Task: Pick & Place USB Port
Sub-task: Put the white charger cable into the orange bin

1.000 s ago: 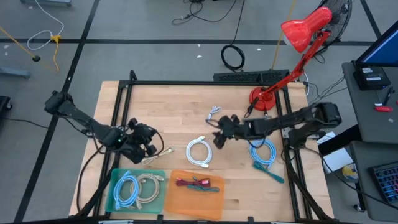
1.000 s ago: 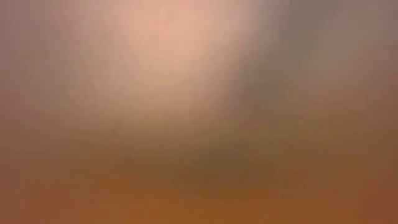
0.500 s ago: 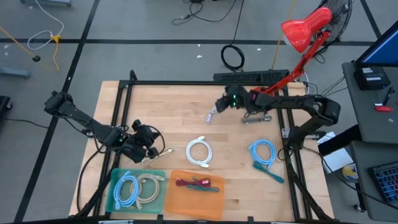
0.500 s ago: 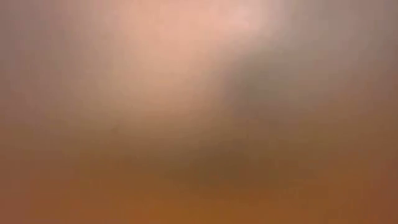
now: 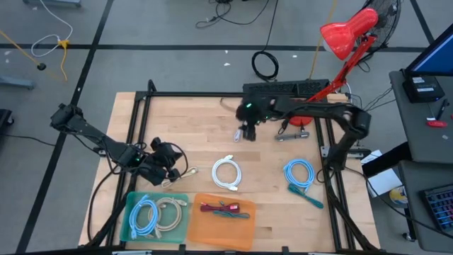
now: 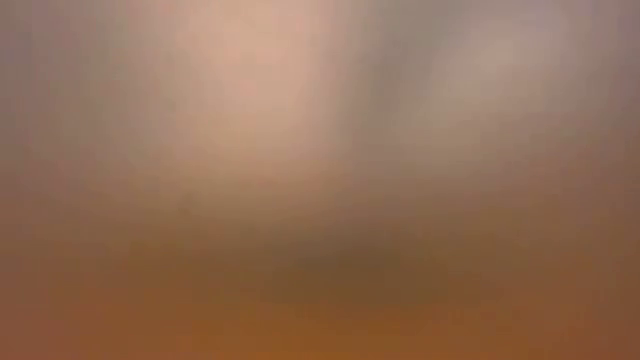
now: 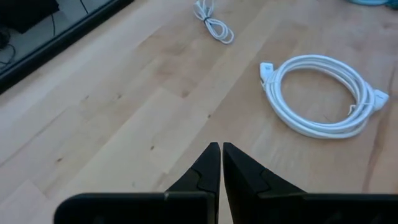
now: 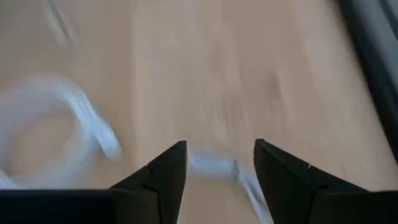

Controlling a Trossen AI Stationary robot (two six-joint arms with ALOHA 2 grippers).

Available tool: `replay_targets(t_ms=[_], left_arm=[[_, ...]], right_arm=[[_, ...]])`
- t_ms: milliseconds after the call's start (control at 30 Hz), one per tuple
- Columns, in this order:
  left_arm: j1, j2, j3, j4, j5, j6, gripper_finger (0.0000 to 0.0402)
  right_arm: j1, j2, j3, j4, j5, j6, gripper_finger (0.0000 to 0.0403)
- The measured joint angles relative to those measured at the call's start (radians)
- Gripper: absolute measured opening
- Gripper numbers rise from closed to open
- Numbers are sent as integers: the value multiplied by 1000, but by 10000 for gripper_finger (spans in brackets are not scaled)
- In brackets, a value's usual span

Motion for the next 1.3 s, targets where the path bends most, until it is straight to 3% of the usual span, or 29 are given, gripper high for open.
replay_targets(t_ms=[133,233,733,833,1300], left_arm=[[0,0,-10,3,9,-4,24],[0,0,-23,5,29,-15,24],[0,0,-66,59,71,-22,24],[0,0,-66,88,71,-4,24],[-18,0,-66,129,74,38,24]], right_arm=[[53,128,95,-138,201,-65,176],[65,191,124,-164,242,-78,176],[68,270,123,-158,241,-117,176],[68,271,122,-148,201,-113,176],[59,268,-19,15,191,-91,170]])
